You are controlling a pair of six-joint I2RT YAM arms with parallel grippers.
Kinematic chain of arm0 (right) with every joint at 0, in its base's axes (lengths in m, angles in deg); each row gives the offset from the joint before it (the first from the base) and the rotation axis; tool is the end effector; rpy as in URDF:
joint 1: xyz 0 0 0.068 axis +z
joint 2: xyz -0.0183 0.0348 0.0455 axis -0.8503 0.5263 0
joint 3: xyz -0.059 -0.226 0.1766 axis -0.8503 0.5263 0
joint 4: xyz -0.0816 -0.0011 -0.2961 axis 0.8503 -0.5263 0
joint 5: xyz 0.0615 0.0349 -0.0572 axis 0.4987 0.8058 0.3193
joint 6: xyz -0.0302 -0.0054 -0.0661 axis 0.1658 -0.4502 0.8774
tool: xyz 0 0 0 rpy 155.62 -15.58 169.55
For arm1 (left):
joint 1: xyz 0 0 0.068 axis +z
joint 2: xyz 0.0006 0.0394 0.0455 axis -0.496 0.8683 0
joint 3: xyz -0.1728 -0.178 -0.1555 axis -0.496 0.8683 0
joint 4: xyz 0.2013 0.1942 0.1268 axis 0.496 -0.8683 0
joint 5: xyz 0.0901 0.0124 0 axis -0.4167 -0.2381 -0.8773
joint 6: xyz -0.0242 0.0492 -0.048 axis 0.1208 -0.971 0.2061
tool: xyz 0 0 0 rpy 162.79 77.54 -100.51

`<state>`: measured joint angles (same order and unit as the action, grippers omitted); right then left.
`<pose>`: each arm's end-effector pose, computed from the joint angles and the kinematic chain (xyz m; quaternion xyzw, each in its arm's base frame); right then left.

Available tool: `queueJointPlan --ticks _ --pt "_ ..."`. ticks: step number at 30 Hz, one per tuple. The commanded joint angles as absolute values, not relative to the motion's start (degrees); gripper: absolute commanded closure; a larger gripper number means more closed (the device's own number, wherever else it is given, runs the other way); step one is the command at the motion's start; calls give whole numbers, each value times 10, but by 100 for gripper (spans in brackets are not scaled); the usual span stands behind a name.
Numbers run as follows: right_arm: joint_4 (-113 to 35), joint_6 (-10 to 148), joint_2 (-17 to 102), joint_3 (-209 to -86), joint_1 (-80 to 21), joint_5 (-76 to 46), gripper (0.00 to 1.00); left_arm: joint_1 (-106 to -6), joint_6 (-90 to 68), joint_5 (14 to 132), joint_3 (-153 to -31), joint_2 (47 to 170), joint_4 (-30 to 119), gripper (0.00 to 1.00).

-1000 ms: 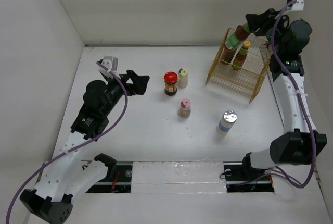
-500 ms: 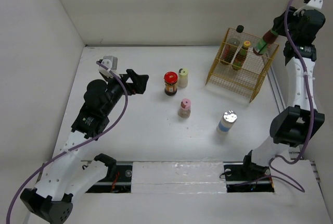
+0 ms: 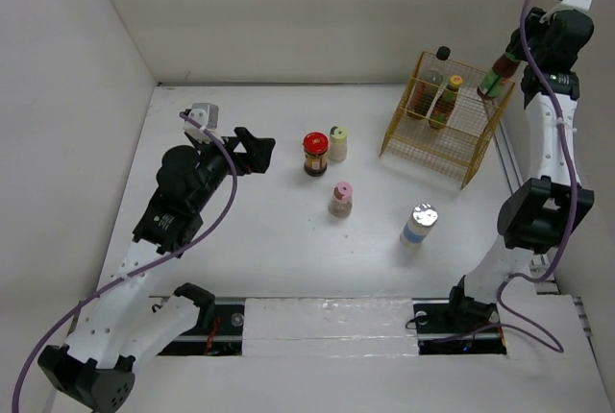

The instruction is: Organize the condiment bottles

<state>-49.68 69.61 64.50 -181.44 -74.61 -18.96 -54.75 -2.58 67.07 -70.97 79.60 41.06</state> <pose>0.4819 -0.1380 0.4764 0.1239 0.7215 -0.0399 0.6801 0.2213 -0.1062 0.4133 0.0460 0.6820 -0.2930 0.6685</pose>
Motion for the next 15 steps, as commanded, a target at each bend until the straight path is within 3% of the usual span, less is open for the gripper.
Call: queueJointPlan --ticks 1,15 --pt "-388 715 626 -1828 -741 -238 96 -547 -32 667 -723 798 430 3" --pt "-247 737 604 -1617 -699 -303 96 -547 -37 667 -723 803 424 3"
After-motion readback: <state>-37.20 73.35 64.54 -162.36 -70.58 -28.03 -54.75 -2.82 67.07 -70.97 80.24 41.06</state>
